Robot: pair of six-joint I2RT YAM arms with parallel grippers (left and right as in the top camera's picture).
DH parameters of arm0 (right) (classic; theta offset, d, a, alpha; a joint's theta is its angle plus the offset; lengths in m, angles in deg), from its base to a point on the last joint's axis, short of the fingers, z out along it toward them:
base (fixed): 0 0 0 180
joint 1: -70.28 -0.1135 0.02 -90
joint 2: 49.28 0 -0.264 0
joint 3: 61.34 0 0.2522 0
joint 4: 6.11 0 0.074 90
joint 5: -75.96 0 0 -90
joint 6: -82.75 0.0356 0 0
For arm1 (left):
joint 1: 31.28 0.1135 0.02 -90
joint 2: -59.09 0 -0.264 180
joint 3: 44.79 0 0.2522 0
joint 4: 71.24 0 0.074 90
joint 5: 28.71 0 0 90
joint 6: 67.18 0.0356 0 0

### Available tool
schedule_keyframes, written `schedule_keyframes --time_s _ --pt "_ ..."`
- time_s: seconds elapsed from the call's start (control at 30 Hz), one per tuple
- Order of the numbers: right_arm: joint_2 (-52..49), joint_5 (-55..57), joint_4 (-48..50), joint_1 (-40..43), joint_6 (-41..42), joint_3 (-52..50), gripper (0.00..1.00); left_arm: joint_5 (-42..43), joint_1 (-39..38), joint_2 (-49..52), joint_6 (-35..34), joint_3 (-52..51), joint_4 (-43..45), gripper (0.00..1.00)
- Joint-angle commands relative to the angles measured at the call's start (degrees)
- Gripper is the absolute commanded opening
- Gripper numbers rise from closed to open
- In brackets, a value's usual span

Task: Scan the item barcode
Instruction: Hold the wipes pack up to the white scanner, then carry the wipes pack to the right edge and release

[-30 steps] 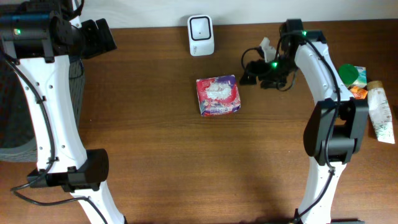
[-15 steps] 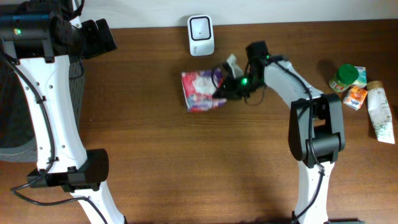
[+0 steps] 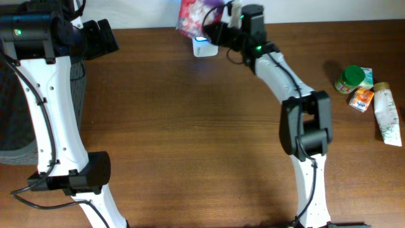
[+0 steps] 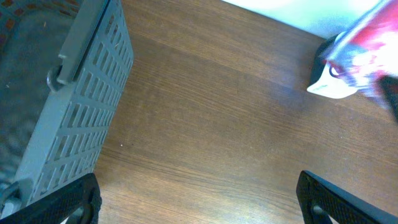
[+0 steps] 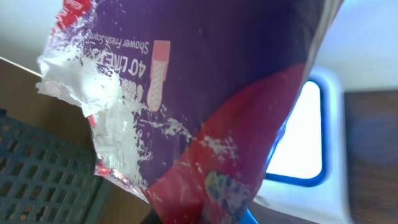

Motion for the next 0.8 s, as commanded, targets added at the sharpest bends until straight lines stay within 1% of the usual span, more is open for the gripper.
schedule_keyframes --time_s 0.0,0.07,0.17,0.23,0.3,0.33,0.37,0.43,0.47,0.53,0.63,0.73,0.77 --pt "-0.59 0.48 0.68 -2.23 1.49 0.66 0.04 -0.44 0.31 -1.05 0.48 0.55 -0.07 0.99" --pt "-0.02 -0.2 1.05 -1.57 1.46 1.25 0.04 -0.44 0.31 -1.05 0.46 0.55 -0.07 0.99" --pt "3.69 -4.81 -1.22 2.64 0.5 1.25 0.04 -0.42 0.31 -1.05 0.46 0.55 -0.07 0.99" --pt "7.43 -5.75 -9.03 6.73 -3.72 1.25 0.04 -0.42 0.31 -1.05 0.48 0.55 -0.07 0.99" --pt "11.63 -4.35 -19.76 12.02 -9.29 1.25 0.04 -0.42 0.31 -1.05 0.48 0.55 -0.07 0.99" --pt "13.09 -2.38 -24.3 14.36 -10.64 1.25 0.04 -0.42 0.31 -1.05 0.48 0.55 -0.07 0.99" --pt "14.8 2.82 -31.93 18.53 -10.82 1.25 0.04 -0.42 0.31 -1.05 0.46 0.55 -0.07 0.99" --pt "15.45 7.06 -39.21 23.34 -10.82 1.25 0.04 -0.44 0.31 -1.05 0.46 0.55 -0.07 0.99" --pt "15.41 9.94 -45.33 28.09 -10.82 1.18 0.04 -0.42 0.31 -1.05 0.46 0.55 -0.07 0.99" --pt "15.34 16.7 -51.93 33.27 -10.82 0.94 0.04 -0.42 0.31 -1.05 0.48 0.55 -0.07 0.99" --pt "15.32 27.78 -56.81 39.21 -10.82 0.52 0.04 -0.44 0.31 -1.05 0.46 0.55 -0.07 0.99" --pt "15.32 35.65 -59.21 43.1 -10.8 0.52 0.04 -0.44 0.31 -1.05 0.48 0.55 -0.07 0.99" --pt "15.32 36.3 -59.34 43.85 -10.82 0.52 0.04 -0.42 0.31 -1.05 0.46 0.55 -0.07 0.99"
